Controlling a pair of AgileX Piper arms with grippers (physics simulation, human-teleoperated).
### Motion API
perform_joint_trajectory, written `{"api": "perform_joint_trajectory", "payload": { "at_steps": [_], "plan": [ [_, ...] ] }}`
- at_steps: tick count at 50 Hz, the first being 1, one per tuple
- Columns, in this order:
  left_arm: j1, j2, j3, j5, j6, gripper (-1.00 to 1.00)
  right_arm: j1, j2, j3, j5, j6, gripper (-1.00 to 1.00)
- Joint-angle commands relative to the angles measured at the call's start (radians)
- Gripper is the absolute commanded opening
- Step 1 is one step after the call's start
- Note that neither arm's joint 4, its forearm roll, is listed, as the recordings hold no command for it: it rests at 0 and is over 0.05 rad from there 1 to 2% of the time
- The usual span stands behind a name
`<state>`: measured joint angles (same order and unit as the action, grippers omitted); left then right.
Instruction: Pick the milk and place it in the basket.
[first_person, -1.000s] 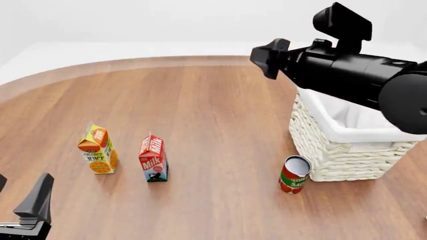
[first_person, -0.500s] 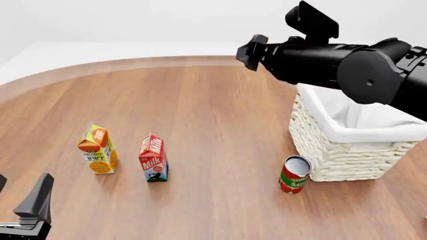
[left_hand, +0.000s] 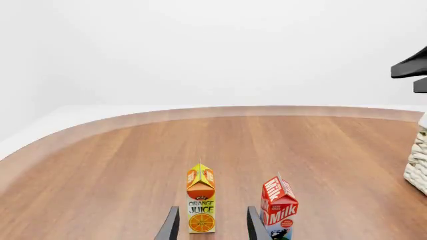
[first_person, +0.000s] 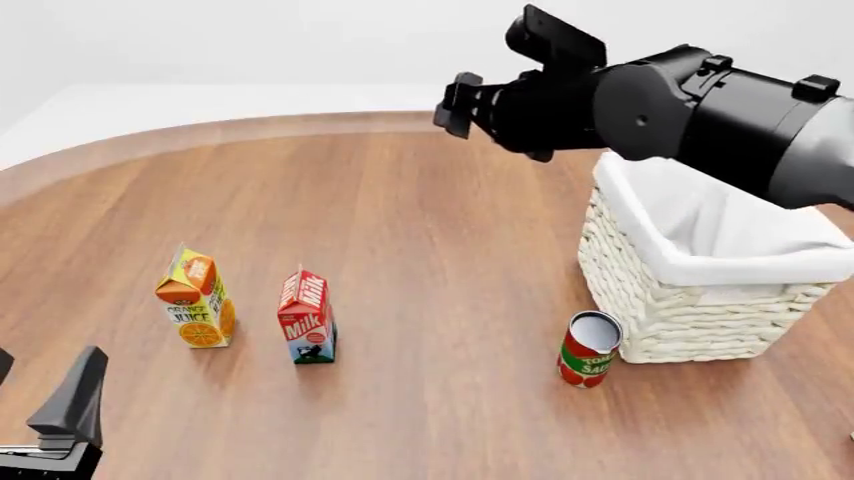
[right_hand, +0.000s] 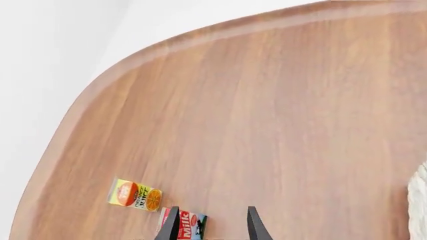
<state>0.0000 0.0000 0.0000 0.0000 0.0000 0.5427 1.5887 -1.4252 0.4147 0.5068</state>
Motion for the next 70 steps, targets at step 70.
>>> {"api": "perform_joint_trajectory", "payload": {
  "at_steps": [70],
  "plan": [
    [0.0, 0.0, 0.0, 0.0, 0.0, 1.0, 0.213, 0.435, -0.304, 0.058, 0.221, 1.0]
  ]
}}
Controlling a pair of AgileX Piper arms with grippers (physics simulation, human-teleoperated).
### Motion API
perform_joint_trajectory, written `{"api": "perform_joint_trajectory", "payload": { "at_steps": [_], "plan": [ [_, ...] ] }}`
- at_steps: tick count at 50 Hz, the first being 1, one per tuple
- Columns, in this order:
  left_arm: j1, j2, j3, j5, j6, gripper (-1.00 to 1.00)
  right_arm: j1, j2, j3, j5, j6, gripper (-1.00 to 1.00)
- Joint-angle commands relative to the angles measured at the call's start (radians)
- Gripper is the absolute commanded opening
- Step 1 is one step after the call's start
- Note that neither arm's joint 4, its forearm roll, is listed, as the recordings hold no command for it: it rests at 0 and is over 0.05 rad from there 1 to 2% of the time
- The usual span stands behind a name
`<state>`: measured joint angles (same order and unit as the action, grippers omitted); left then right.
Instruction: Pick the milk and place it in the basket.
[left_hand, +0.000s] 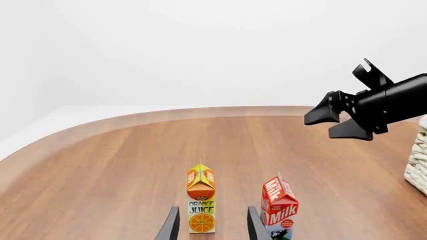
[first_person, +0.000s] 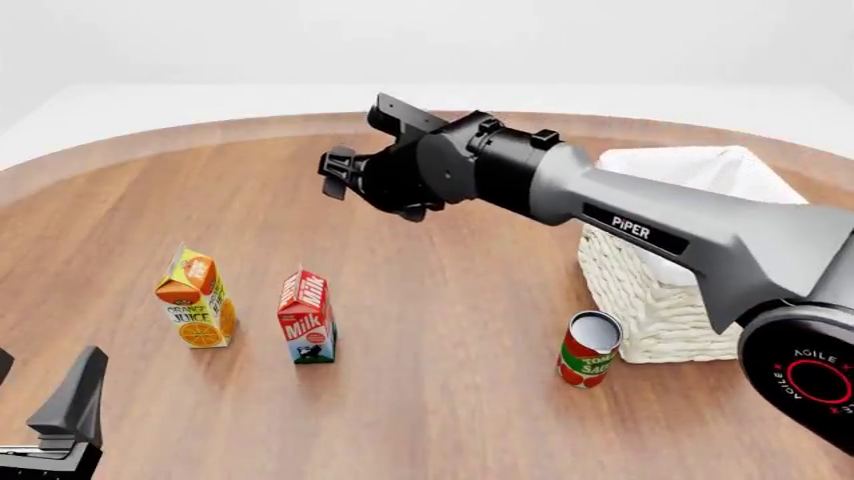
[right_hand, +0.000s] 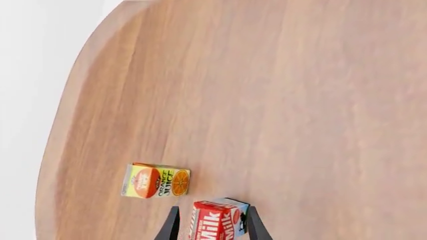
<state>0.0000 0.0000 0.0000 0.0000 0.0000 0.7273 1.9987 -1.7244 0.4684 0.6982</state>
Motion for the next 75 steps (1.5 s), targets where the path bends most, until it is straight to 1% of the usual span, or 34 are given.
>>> {"api": "perform_joint_trajectory", "payload": {
  "at_steps": [1, 5, 19, 30, 63, 75],
  "plan": [
    [0.0, 0.0, 0.0, 0.0, 0.0, 1.0, 0.027, 0.025, -0.006, 0.006, 0.03, 1.0],
    [0.0, 0.0, 0.0, 0.0, 0.0, 1.0, 0.037, 0.034, -0.004, 0.003, 0.046, 1.0],
    [0.0, 0.0, 0.0, 0.0, 0.0, 1.0, 0.04, 0.035, 0.03, -0.031, 0.074, 1.0],
    [0.0, 0.0, 0.0, 0.0, 0.0, 1.0, 0.044, 0.021, 0.102, -0.077, 0.105, 1.0],
    [0.0, 0.0, 0.0, 0.0, 0.0, 1.0, 0.058, 0.031, 0.153, -0.13, 0.141, 1.0],
    [0.0, 0.0, 0.0, 0.0, 0.0, 1.0, 0.069, 0.047, 0.149, -0.141, 0.153, 1.0]
  ]
}}
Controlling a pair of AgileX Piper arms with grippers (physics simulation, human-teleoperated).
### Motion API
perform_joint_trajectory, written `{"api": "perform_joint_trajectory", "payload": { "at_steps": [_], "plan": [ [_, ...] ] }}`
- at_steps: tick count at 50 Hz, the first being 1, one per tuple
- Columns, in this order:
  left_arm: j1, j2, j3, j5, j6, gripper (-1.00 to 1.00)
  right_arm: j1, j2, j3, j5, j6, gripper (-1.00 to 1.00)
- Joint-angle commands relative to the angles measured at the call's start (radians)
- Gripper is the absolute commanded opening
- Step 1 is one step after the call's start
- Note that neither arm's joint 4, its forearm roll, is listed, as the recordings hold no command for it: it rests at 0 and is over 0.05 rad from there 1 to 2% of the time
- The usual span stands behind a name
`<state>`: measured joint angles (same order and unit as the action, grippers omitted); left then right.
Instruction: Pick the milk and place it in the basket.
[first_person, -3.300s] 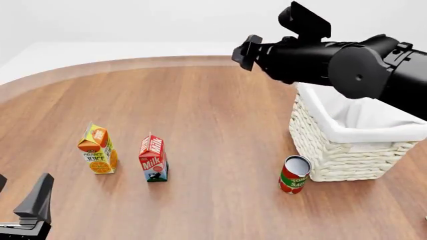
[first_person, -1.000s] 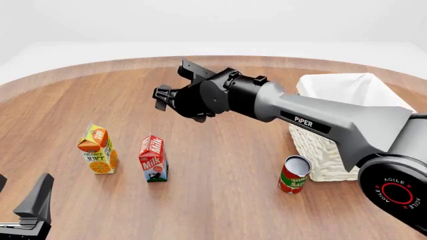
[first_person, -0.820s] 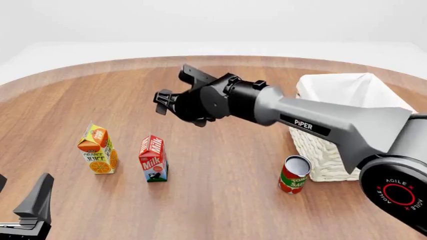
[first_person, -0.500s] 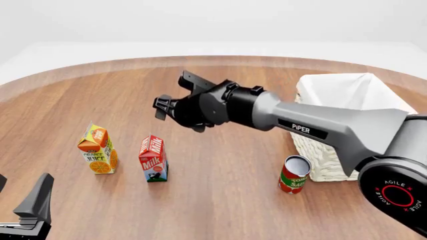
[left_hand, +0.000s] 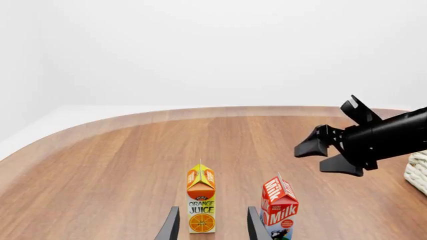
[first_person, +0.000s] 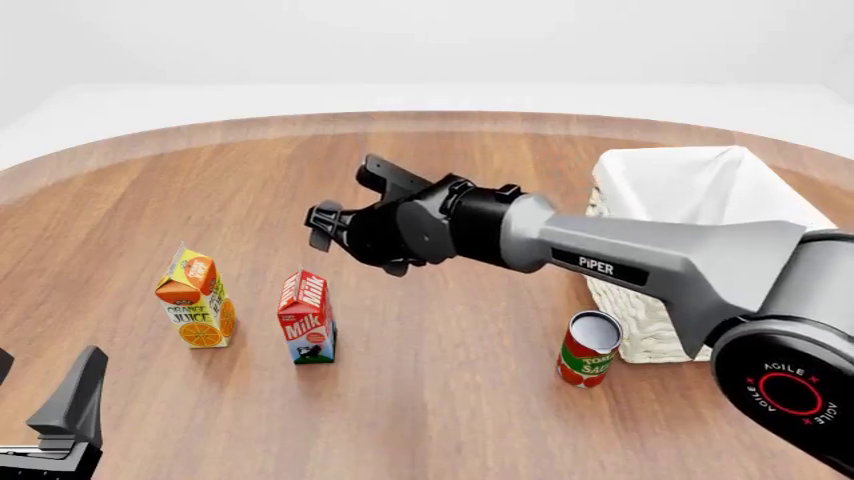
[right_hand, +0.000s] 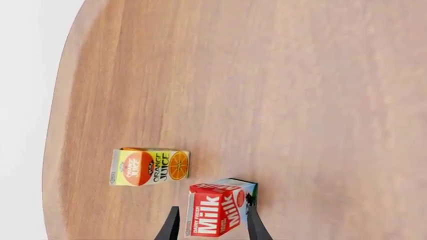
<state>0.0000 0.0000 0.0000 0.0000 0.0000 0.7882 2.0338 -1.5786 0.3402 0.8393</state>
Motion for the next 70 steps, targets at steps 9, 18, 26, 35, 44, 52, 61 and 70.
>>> {"api": "perform_joint_trajectory", "payload": {
  "at_steps": [9, 18, 26, 35, 44, 52, 61, 70],
  "plan": [
    [0.0, 0.0, 0.0, 0.0, 0.0, 1.0, 0.018, 0.025, 0.003, -0.024, 0.024, 1.0],
    [0.0, 0.0, 0.0, 0.0, 0.0, 1.0, 0.021, 0.032, 0.002, -0.03, 0.032, 1.0],
    [0.0, 0.0, 0.0, 0.0, 0.0, 1.0, 0.022, 0.04, -0.003, -0.033, 0.035, 1.0],
    [0.0, 0.0, 0.0, 0.0, 0.0, 1.0, 0.025, 0.04, 0.012, -0.047, 0.045, 1.0],
    [0.0, 0.0, 0.0, 0.0, 0.0, 1.0, 0.03, 0.044, 0.023, -0.058, 0.053, 1.0],
    [0.0, 0.0, 0.0, 0.0, 0.0, 1.0, 0.036, 0.051, 0.022, -0.058, 0.058, 1.0],
    [0.0, 0.0, 0.0, 0.0, 0.0, 1.0, 0.041, 0.061, 0.012, -0.056, 0.061, 1.0],
    [0.0, 0.0, 0.0, 0.0, 0.0, 1.0, 0.045, 0.072, 0.003, -0.055, 0.064, 1.0]
  ]
}}
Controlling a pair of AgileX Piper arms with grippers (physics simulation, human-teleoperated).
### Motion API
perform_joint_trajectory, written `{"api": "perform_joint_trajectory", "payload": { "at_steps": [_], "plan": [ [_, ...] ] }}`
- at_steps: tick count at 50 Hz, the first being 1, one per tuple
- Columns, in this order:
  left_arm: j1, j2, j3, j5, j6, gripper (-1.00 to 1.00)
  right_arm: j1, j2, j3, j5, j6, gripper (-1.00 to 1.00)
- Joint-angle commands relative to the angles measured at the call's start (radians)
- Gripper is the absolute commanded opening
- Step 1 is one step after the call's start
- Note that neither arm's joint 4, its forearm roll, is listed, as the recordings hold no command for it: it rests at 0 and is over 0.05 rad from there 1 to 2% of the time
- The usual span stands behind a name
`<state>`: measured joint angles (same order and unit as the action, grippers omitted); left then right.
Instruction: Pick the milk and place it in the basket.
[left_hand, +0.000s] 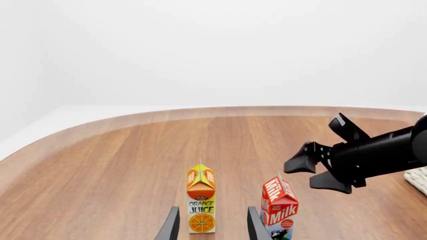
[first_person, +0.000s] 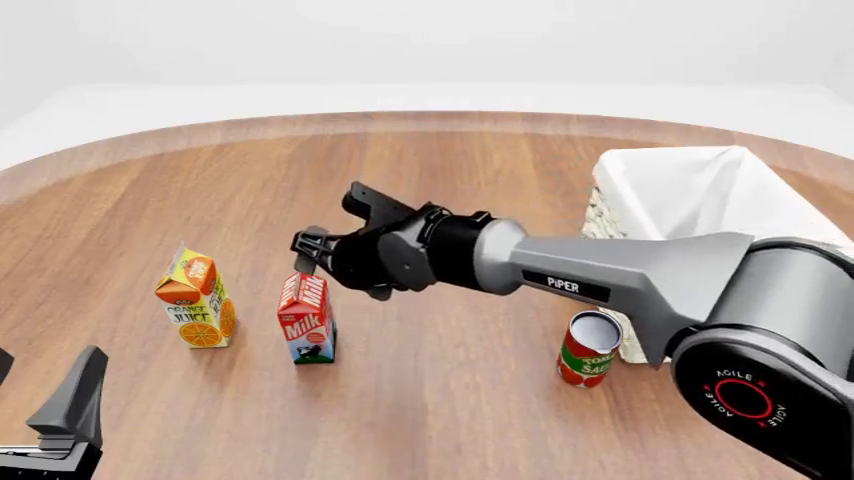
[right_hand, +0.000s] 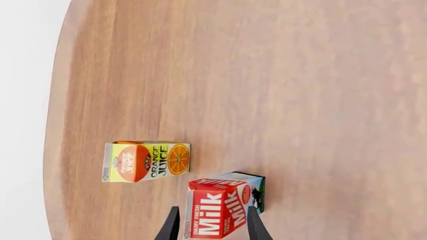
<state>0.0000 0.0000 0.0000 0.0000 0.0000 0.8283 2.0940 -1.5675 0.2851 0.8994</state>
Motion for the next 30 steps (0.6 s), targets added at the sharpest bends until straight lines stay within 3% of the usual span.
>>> {"api": "perform_joint_trajectory", "payload": {
  "at_steps": [1, 30],
  "plan": [
    [0.0, 0.0, 0.0, 0.0, 0.0, 1.0, 0.005, 0.013, -0.01, 0.0, 0.005, 1.0],
    [0.0, 0.0, 0.0, 0.0, 0.0, 1.0, 0.025, 0.049, -0.036, 0.013, 0.015, 1.0]
  ]
}}
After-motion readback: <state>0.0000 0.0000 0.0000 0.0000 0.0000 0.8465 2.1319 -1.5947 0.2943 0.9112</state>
